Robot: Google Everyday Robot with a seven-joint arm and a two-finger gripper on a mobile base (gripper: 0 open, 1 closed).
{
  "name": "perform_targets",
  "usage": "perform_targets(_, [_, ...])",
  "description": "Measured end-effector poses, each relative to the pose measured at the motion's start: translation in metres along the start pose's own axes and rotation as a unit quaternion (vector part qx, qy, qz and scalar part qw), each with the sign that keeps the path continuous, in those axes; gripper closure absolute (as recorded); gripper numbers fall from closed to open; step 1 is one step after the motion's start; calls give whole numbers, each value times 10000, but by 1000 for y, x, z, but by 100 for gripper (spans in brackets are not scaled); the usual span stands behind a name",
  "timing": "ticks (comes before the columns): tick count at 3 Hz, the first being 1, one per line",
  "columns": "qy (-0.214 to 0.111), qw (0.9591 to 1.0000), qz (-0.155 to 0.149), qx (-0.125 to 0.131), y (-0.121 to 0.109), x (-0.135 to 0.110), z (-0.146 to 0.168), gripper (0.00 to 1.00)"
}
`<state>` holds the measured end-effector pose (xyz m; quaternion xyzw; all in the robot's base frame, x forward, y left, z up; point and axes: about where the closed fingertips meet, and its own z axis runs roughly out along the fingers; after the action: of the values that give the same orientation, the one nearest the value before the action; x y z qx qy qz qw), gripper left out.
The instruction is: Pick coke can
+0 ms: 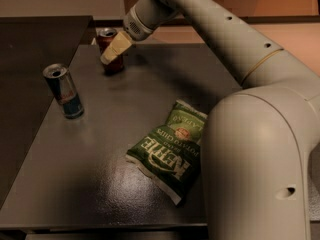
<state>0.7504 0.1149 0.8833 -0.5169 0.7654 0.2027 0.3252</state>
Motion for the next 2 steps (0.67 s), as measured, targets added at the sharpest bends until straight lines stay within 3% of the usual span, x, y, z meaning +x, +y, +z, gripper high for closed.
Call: perform_targets(2, [-192, 9996, 67, -184, 6, -13, -4, 42])
